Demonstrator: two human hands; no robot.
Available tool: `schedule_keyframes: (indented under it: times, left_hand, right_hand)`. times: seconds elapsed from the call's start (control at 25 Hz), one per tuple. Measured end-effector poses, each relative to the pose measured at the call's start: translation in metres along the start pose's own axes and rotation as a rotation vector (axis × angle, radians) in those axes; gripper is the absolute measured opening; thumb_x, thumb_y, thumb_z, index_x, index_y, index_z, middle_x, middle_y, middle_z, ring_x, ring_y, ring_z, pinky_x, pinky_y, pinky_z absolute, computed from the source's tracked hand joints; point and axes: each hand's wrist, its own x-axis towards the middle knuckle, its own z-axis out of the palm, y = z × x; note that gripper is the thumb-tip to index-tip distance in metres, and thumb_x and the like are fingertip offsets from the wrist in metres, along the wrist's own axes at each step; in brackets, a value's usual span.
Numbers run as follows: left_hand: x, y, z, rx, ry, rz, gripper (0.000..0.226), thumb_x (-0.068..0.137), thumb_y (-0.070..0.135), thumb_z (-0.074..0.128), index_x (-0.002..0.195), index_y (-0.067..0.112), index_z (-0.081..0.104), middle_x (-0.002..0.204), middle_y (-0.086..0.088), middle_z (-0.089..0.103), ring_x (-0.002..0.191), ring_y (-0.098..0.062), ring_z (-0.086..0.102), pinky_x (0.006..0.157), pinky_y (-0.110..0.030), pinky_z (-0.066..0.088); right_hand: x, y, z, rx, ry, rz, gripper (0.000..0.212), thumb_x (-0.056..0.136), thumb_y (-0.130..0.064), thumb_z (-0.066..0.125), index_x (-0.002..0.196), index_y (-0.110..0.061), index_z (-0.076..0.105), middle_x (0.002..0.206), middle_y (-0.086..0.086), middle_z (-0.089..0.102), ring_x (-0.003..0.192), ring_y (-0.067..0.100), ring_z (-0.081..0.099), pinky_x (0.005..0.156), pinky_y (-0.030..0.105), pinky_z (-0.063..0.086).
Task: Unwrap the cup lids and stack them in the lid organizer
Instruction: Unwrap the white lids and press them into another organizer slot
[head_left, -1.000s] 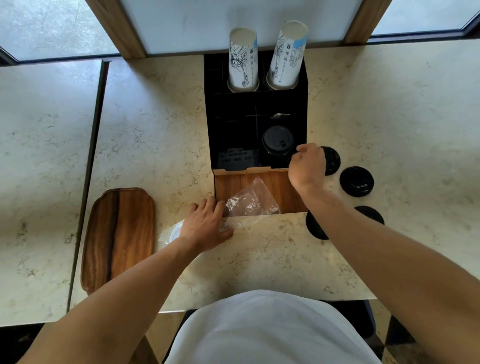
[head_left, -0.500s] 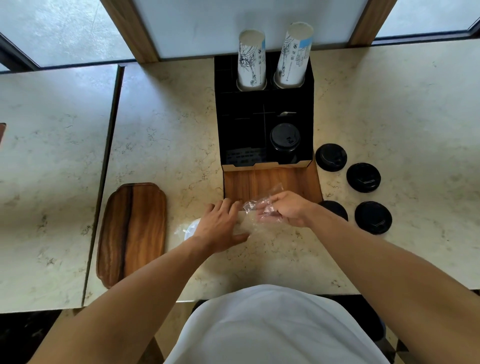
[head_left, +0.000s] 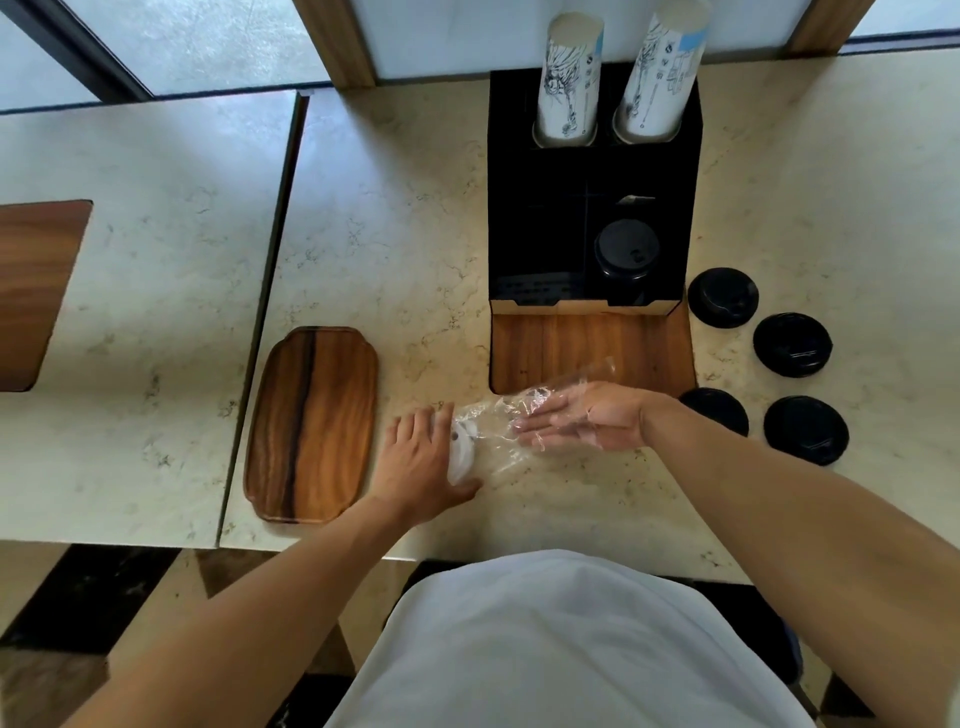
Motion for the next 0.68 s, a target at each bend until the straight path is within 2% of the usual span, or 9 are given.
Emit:
schedule_keyframes:
  times: [0.12, 0.24, 0.32, 0.4, 0.48, 0.64, 0.68]
  left_hand:
    - [-0.001, 0.003, 0.001, -0.086, 0.069, 0.033, 0.105, 0.072, 0.069, 0.069, 0.148, 0.006, 0.034, 0.138, -0.019, 0.052, 0.122, -0.039, 0.05, 0.103, -0.049, 0.042]
    - [-0.002, 0.011, 0.003, -0.193, 0.117, 0.04, 0.096, 0.073, 0.064, 0.069, 0.144, 0.005, 0.039, 0.132, -0.02, 0.054, 0.116, -0.039, 0.052, 0.097, -0.05, 0.046]
    - [-0.005, 0.016, 0.006, -0.238, 0.145, 0.022, 0.093, 0.073, 0.064, 0.064, 0.141, 0.005, 0.041, 0.129, -0.019, 0.054, 0.114, -0.038, 0.052, 0.095, -0.049, 0.047]
    - [-0.005, 0.021, 0.008, -0.27, 0.174, 0.009, 0.091, 0.073, 0.063, 0.066, 0.14, 0.006, 0.043, 0.128, -0.018, 0.054, 0.113, -0.036, 0.051, 0.094, -0.048, 0.046]
    - [-0.004, 0.025, 0.009, -0.295, 0.207, 0.013, 0.087, 0.076, 0.061, 0.068, 0.139, 0.006, 0.043, 0.127, -0.018, 0.055, 0.111, -0.035, 0.051, 0.092, -0.049, 0.047]
    - [-0.001, 0.03, 0.008, -0.277, 0.209, 0.014, 0.082, 0.079, 0.06, 0.065, 0.136, 0.005, 0.044, 0.126, -0.021, 0.056, 0.112, -0.038, 0.054, 0.091, -0.053, 0.048]
    - [-0.001, 0.031, 0.007, -0.264, 0.201, 0.013, 0.083, 0.079, 0.061, 0.063, 0.136, 0.004, 0.046, 0.126, -0.021, 0.056, 0.112, -0.038, 0.054, 0.092, -0.052, 0.048]
  right_hand:
    - [0.007, 0.001, 0.013, -0.055, -0.014, 0.049, 0.036, 0.101, 0.01, 0.045, 0.136, 0.009, 0.052, 0.134, 0.022, 0.065, 0.125, 0.033, 0.063, 0.1, 0.032, 0.055]
    - [0.017, 0.001, 0.031, -0.091, -0.004, 0.109, 0.04, 0.102, 0.006, 0.049, 0.142, 0.006, 0.05, 0.144, 0.022, 0.057, 0.13, 0.036, 0.059, 0.105, 0.029, 0.051]
    - [0.019, -0.002, 0.039, -0.166, -0.043, 0.082, 0.04, 0.097, 0.006, 0.057, 0.137, 0.009, 0.053, 0.133, 0.025, 0.063, 0.116, 0.034, 0.069, 0.084, 0.025, 0.061]
    - [0.023, -0.001, 0.039, -0.146, -0.04, 0.07, 0.028, 0.096, 0.007, 0.057, 0.123, 0.008, 0.06, 0.106, 0.021, 0.073, 0.089, 0.025, 0.077, 0.064, 0.025, 0.062]
    - [0.025, 0.0, 0.04, -0.048, 0.036, 0.102, 0.019, 0.099, 0.007, 0.049, 0.112, 0.0, 0.061, 0.088, 0.017, 0.073, 0.069, 0.023, 0.076, 0.055, 0.029, 0.061]
    - [0.027, 0.003, 0.048, -0.198, 0.024, 0.094, 0.015, 0.102, 0.003, 0.046, 0.11, 0.002, 0.058, 0.082, 0.014, 0.068, 0.062, 0.019, 0.065, 0.05, 0.024, 0.054]
    - [0.029, 0.004, 0.05, -0.162, 0.04, 0.1, 0.016, 0.103, 0.002, 0.042, 0.105, 0.001, 0.057, 0.078, 0.015, 0.067, 0.056, 0.018, 0.062, 0.046, 0.024, 0.052]
